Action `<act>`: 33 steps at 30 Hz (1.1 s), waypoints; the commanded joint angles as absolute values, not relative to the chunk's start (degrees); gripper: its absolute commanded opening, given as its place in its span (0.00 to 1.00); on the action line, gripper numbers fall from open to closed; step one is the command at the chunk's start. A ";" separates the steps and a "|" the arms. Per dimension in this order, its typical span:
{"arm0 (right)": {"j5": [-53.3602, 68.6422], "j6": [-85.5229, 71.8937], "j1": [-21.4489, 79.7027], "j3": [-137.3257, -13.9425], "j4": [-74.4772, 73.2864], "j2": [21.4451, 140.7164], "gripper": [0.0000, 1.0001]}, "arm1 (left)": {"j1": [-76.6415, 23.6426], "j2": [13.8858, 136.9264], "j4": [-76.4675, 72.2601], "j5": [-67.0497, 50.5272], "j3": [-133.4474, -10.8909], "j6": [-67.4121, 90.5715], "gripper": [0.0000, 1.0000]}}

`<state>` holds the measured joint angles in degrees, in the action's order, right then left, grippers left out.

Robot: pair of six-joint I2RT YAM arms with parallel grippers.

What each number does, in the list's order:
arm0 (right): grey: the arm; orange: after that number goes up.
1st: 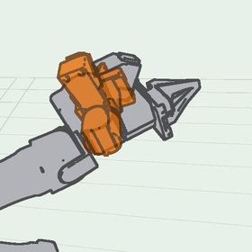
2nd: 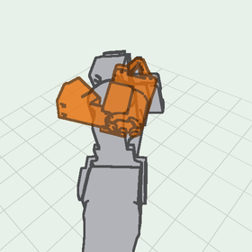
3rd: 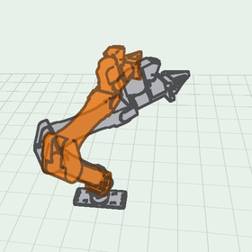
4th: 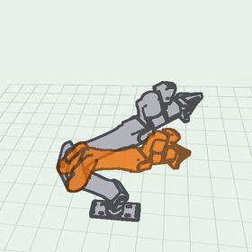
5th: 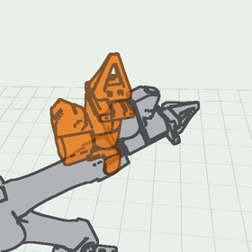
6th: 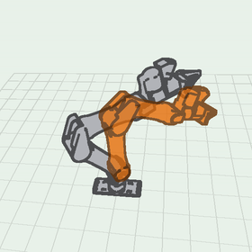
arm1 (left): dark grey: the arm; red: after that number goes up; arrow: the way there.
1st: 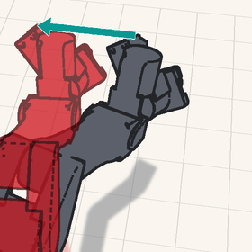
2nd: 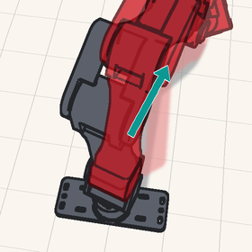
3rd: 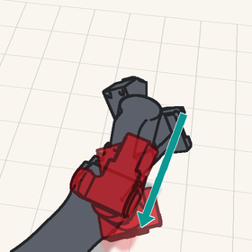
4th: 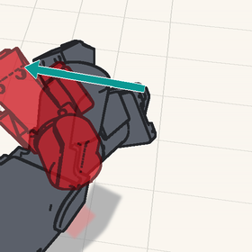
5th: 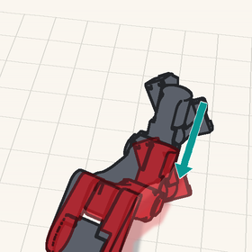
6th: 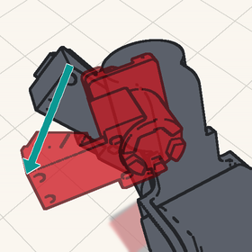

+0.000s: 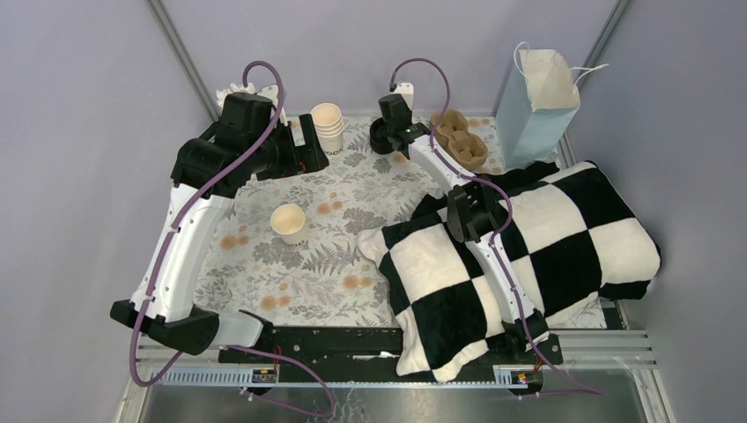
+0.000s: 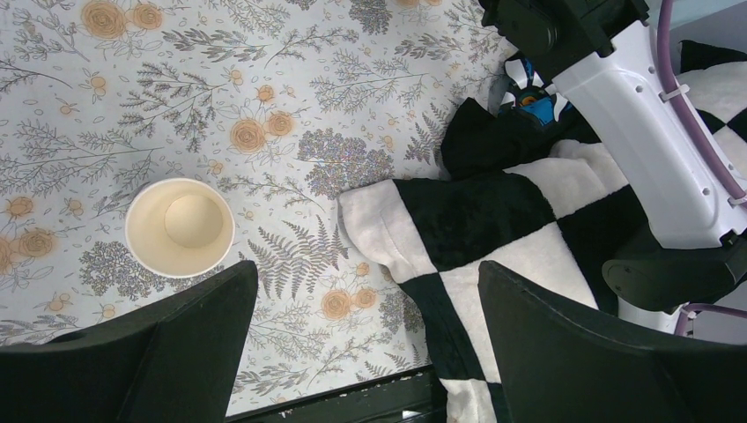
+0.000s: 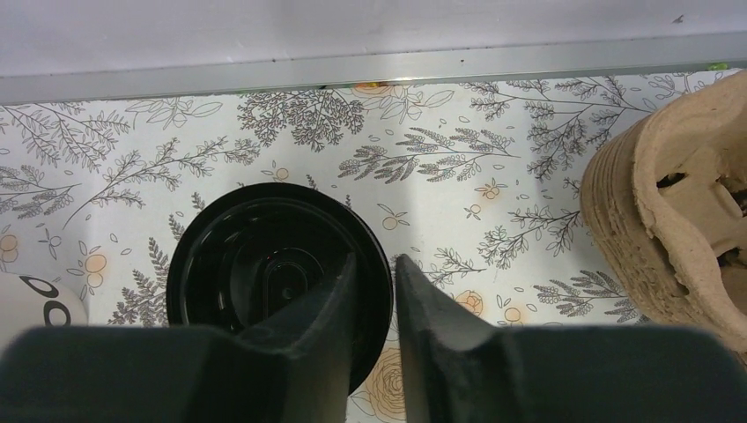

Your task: Pack the takeout coffee

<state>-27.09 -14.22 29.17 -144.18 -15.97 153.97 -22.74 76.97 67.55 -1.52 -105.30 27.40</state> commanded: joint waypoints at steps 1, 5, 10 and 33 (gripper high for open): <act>-28.69 -13.95 28.76 -147.04 -14.49 154.78 0.24 | -22.50 76.72 67.15 -2.18 -107.09 26.69 0.99; -28.23 -14.15 28.82 -147.04 -14.42 154.95 0.24 | -22.58 76.78 67.16 -2.40 -107.22 26.96 0.99; -28.17 -13.74 28.81 -147.13 -14.63 155.00 0.24 | -22.59 76.73 67.15 -2.45 -106.96 27.32 0.99; -21.76 -18.76 28.82 -146.57 -21.12 142.63 0.14 | -22.50 75.78 64.41 -3.32 -105.80 27.71 0.99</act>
<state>-25.78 -14.24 29.15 -144.27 -18.13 150.47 -22.74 76.99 67.13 -2.96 -105.32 27.59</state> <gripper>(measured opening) 0.189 0.990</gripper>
